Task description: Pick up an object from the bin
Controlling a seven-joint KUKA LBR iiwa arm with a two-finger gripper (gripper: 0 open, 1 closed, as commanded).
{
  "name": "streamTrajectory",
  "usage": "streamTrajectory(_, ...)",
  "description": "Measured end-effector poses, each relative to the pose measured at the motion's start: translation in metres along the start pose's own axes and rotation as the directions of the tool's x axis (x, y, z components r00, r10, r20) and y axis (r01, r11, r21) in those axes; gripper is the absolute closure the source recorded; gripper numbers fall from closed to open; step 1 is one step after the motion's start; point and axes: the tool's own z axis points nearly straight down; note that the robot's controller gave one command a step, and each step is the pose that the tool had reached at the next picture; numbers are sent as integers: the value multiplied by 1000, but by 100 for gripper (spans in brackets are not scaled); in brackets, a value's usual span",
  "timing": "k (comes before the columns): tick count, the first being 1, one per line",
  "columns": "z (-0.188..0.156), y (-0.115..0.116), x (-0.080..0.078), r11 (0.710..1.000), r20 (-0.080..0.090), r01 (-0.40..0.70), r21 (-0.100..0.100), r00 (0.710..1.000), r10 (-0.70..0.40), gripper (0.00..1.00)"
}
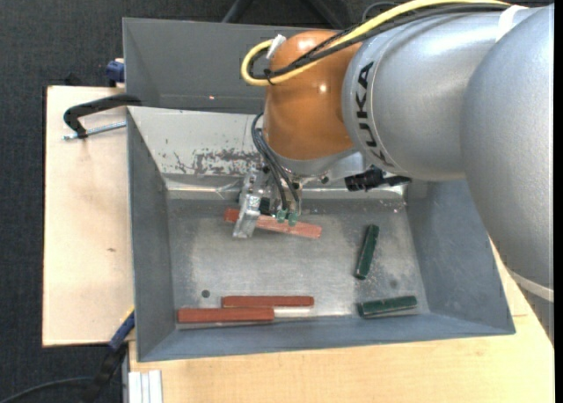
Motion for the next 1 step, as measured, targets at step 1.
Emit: streamTrajectory(1,-125,-10,2,848,-2,531,1,848,-531,100)
